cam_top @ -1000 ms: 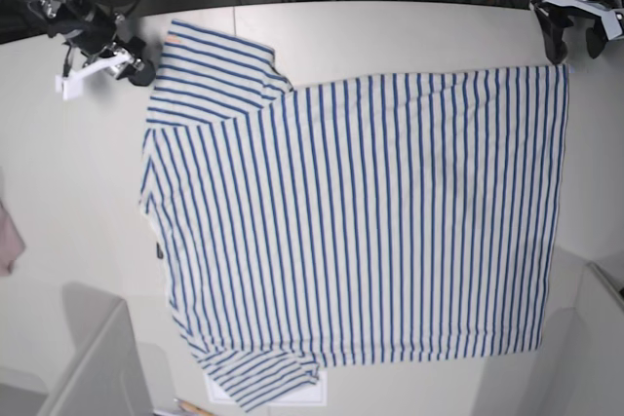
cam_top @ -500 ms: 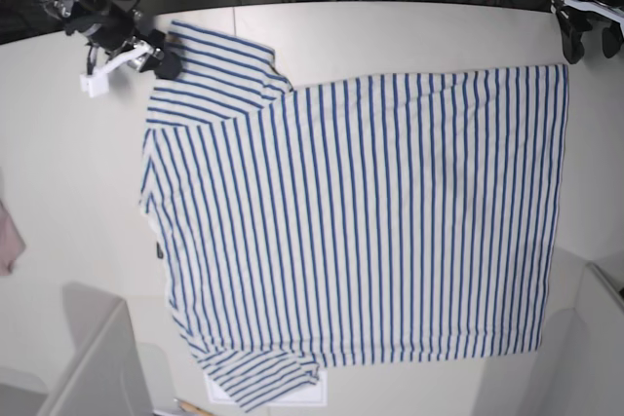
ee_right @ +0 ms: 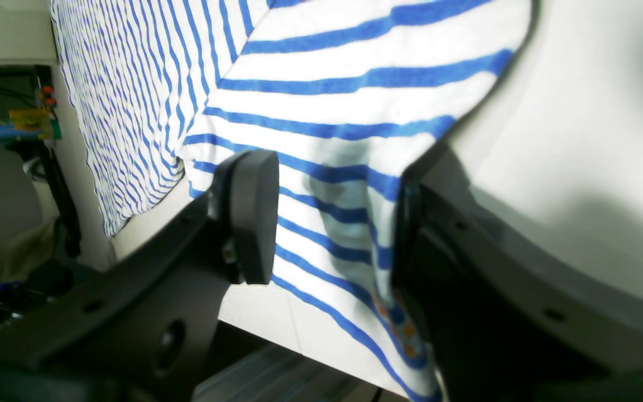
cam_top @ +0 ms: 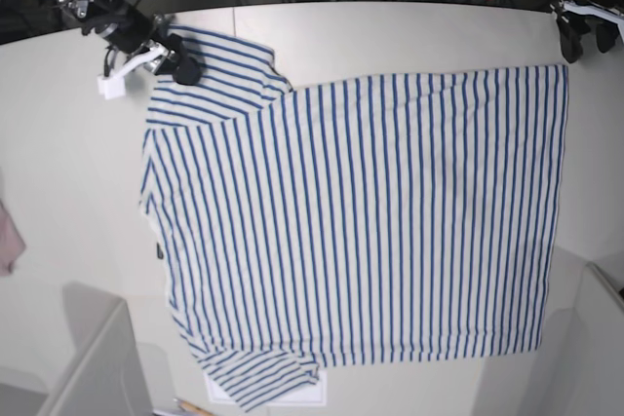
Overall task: Fold the T-shirt properly
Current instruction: 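Move both grippers down to the shirt's shoulder corners, then grasp the shoulder corners with both grippers, then pull the shoulders with both grippers, dragging the shirt toward the robot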
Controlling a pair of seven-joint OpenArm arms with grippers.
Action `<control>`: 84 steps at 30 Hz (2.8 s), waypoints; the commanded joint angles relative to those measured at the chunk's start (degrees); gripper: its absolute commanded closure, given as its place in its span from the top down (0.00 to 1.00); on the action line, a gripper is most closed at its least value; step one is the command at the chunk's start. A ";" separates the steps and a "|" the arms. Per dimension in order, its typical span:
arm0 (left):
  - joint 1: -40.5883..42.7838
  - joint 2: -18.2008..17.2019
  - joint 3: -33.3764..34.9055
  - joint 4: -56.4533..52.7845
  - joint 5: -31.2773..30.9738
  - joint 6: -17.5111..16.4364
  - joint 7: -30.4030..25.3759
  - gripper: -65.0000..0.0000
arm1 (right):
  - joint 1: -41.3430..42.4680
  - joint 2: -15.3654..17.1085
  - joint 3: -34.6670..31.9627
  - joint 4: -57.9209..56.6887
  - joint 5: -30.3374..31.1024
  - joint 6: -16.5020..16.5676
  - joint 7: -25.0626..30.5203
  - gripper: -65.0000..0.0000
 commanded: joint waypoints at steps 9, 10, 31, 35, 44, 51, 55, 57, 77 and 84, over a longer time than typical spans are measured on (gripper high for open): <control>-3.63 -0.96 -0.82 -2.37 -1.11 -0.37 4.59 0.70 | -1.04 0.28 -0.22 -1.19 -6.44 -2.41 -2.28 0.00; -4.42 -0.96 -0.99 -3.43 -1.11 -0.20 5.82 0.70 | -1.04 0.28 -0.22 -1.19 -6.44 -2.41 -2.28 0.00; -17.34 -0.96 -3.54 -18.90 -0.85 -0.02 16.20 0.70 | -1.30 0.37 -0.14 -0.83 -6.44 -2.41 -2.28 0.00; -17.70 -0.78 -2.58 -18.64 -0.85 -0.02 16.20 0.70 | -1.30 0.37 -0.14 -0.83 -6.44 -2.41 -2.28 0.00; -17.78 0.10 0.59 -19.17 -1.20 -0.02 16.20 0.50 | -1.30 0.37 -0.14 -0.83 -6.44 -2.41 -2.28 0.00; -19.28 0.19 0.50 -19.25 -1.29 -0.02 16.20 0.48 | -1.30 0.37 -0.14 -1.01 -6.44 -2.41 -2.28 0.00; -19.28 -0.25 0.41 -19.17 -1.29 -0.02 16.11 0.47 | -1.30 0.37 -0.14 -1.10 -6.44 -2.41 -2.28 0.00; -19.28 -0.25 0.41 -19.17 -1.29 -0.02 16.11 0.43 | -1.30 0.37 -0.14 -1.10 -6.44 -2.41 -2.28 0.00; -10.75 -2.63 0.68 -9.32 -0.76 -0.02 15.84 0.00 | -7.90 0.19 -0.05 8.05 -6.35 -2.41 -1.84 0.00; -6.88 -2.45 0.76 -4.66 -0.76 -0.02 15.84 0.00 | -11.41 0.01 -0.22 15.25 -6.09 -2.41 -2.28 0.00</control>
